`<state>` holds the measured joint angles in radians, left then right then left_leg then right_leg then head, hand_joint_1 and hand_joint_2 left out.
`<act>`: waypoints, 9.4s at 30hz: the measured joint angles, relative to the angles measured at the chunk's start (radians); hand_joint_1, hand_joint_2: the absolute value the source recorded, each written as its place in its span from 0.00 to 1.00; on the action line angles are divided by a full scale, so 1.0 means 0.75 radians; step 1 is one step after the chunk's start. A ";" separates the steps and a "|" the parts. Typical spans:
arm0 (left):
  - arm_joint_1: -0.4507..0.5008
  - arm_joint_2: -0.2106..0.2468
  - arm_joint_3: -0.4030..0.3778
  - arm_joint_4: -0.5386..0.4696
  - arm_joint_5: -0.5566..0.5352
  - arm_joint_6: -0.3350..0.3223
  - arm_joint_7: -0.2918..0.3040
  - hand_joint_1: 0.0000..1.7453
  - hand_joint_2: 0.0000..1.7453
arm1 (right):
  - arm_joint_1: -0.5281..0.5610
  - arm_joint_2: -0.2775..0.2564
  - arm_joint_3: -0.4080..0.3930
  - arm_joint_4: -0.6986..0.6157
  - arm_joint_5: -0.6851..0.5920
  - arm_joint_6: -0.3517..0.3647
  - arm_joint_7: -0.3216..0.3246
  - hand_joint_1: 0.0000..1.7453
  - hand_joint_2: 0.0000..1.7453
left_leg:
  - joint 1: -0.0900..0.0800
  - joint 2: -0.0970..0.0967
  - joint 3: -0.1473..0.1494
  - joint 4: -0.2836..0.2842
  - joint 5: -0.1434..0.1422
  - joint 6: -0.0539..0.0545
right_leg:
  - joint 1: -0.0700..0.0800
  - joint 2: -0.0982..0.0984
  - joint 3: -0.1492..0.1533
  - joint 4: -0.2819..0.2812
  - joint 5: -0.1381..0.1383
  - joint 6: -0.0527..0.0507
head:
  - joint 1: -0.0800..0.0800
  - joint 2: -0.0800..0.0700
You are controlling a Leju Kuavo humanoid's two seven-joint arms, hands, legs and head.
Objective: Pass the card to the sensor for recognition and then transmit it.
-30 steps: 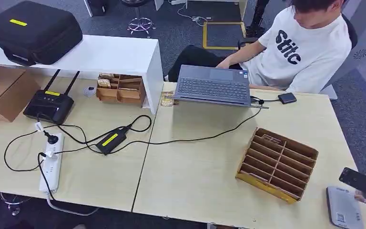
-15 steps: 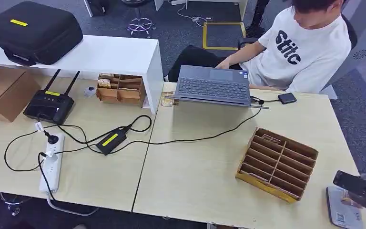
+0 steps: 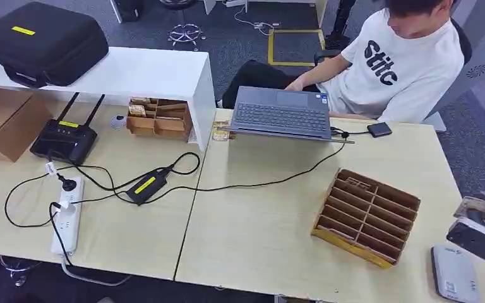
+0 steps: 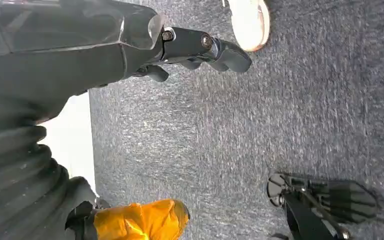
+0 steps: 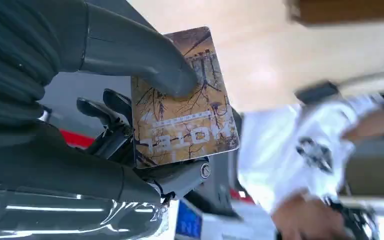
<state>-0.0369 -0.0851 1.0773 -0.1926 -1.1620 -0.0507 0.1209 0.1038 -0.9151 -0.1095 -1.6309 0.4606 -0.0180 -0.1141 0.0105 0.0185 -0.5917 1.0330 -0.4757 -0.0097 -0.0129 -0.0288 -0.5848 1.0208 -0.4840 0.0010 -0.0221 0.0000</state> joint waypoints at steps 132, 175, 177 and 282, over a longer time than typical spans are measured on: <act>-0.029 -0.017 -0.012 0.000 -0.131 0.007 0.020 0.00 1.00 | -0.517 0.696 0.629 0.409 0.700 -0.415 0.211 0.00 1.00 | 0.003 0.000 -0.010 -0.002 0.012 -0.008 | 0.004 0.001 -0.012 0.002 0.010 -0.010 | 0.001 0.000; -0.029 -0.018 -0.005 0.000 -0.151 0.009 0.025 0.00 1.00 | -0.554 0.716 0.551 0.559 0.784 -0.413 0.260 0.83 1.00 | 0.003 0.000 -0.010 -0.002 0.012 -0.008 | 0.004 0.001 -0.011 0.002 0.010 -0.010 | 0.001 -0.001; -0.029 -0.019 -0.003 0.000 -0.151 0.009 0.025 0.00 1.00 | -0.555 0.717 0.550 0.561 0.774 -0.412 0.258 0.82 1.00 | 0.003 0.000 -0.010 -0.002 0.012 -0.008 | 0.004 0.001 -0.011 0.002 0.010 -0.010 | 0.001 0.000; -0.033 -0.027 0.035 0.000 -0.215 0.017 0.004 0.00 1.00 | -0.444 0.811 -0.502 0.389 -0.934 -0.238 -0.265 0.00 1.00 | 0.000 -0.003 -0.010 -0.001 0.012 -0.007 | 0.000 -0.003 -0.011 0.002 0.009 -0.007 | 0.001 0.000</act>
<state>-0.0619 -0.1053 1.1032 -0.1926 -1.3233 -0.0381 0.1240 -0.2290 -0.3067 -0.4861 -1.3389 -0.2397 -0.1965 -0.3128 0.0104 0.0159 -0.5994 1.0320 -0.4669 -0.0148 -0.0127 -0.0311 -0.5930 1.0220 -0.4769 -0.0044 -0.0217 0.0000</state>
